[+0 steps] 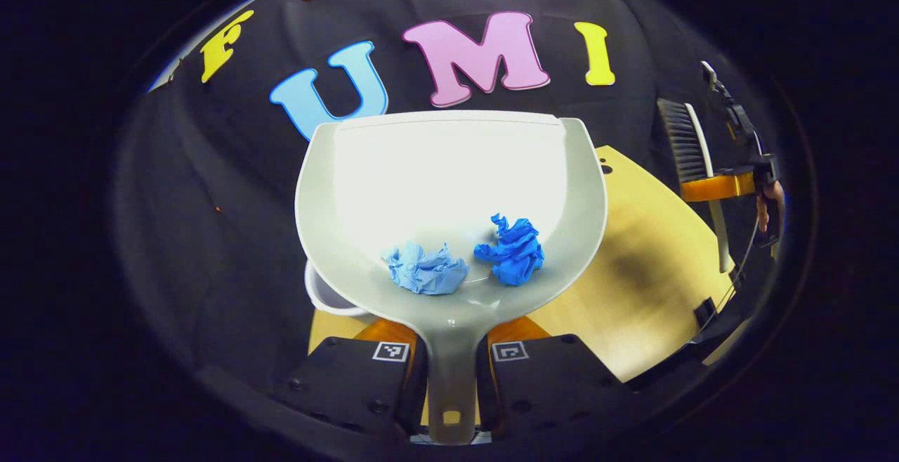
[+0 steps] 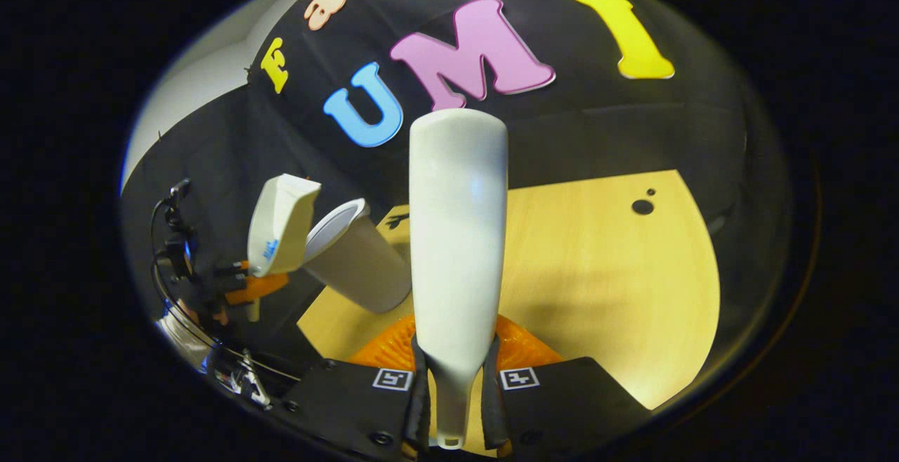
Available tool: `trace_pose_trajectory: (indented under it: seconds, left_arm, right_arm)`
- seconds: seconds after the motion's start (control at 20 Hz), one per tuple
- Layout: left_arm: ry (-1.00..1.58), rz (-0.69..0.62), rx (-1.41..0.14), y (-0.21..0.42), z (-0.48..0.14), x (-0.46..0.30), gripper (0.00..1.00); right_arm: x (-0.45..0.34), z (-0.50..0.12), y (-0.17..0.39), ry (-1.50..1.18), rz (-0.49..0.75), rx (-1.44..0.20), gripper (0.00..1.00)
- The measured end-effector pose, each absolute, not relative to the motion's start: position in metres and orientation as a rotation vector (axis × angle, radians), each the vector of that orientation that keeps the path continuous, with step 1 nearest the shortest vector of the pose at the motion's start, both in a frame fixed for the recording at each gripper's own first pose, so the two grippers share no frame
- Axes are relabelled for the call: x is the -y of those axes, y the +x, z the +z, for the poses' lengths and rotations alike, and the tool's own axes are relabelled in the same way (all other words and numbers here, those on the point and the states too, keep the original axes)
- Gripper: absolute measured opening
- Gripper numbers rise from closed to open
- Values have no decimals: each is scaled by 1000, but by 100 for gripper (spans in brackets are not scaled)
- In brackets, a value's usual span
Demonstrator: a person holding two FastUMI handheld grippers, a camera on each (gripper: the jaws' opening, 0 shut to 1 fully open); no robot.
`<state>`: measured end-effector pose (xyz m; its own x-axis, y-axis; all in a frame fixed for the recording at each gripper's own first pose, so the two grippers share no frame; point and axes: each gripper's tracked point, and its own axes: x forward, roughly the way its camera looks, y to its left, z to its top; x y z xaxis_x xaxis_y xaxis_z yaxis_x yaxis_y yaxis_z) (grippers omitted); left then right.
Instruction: Pick up the small broom and dustpan from the desktop, sweep the trash into the dustpan with the broom, and then empty the trash into the garbage bin.
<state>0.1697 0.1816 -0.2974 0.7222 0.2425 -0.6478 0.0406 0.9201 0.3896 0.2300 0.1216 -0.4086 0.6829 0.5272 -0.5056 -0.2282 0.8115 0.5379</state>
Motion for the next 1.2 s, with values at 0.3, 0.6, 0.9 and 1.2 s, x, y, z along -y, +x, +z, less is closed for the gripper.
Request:
trace_pose_trajectory:
  seconds: [0.3, 0.6, 0.9, 1.2]
  left_arm:
    - [694, 244, -781, 171, -254, -246, 26]
    - [902, 334, -937, 152, -243, -284, 27]
    - [1272, 332, -1056, 152, -231, -313, 26]
    - [1718, 309, -1023, 163, -190, -329, 27]
  right_arm:
    - [-122, -404, 228, 518, 365, -644, 30]
    - [-100, -410, 218, 484, 325, -658, 31]
    - [-94, -421, 196, 482, 333, -687, 31]
    - [-93, -427, 186, 479, 343, -705, 31]
